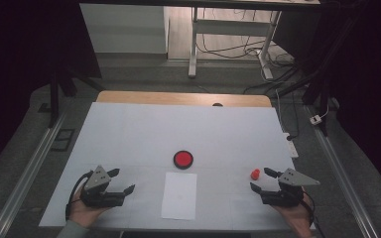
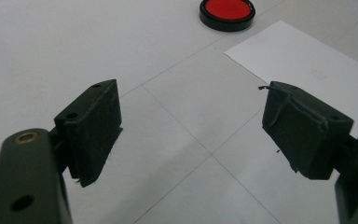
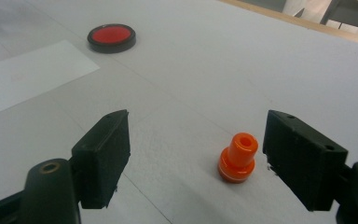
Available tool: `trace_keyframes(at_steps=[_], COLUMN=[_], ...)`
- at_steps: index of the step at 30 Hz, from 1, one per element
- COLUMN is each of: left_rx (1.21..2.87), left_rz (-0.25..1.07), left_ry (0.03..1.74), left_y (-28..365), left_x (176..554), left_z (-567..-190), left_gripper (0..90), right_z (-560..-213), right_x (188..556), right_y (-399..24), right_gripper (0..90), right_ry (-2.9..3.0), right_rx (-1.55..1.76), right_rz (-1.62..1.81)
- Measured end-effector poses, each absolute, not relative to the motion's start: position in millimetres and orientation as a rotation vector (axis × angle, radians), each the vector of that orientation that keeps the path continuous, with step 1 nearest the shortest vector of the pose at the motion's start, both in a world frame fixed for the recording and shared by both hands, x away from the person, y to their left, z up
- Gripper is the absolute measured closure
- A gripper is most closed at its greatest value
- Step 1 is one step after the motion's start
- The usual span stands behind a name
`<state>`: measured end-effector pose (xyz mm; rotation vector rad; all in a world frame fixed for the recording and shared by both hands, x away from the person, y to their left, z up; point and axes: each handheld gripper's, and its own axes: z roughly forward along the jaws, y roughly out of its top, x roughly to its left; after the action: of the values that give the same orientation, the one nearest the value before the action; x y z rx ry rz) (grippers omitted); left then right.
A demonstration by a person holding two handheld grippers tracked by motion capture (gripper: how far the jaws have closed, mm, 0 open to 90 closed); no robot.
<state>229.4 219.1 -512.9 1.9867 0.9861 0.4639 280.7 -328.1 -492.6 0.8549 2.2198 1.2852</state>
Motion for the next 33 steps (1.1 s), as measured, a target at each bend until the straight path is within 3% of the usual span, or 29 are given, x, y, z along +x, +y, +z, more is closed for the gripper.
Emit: trace_keyframes(at_steps=[33], left_rx=[1.985], left_rz=[0.485], left_ry=[0.991], left_y=[222.3], left_x=[232.7], left_z=[-511.0], left_gripper=[17.0], right_z=[-496.1], right_x=[278.7], right_y=[-318.8], right_gripper=[27.4], right_ry=[2.238], right_rx=[0.864], right_rz=[1.268])
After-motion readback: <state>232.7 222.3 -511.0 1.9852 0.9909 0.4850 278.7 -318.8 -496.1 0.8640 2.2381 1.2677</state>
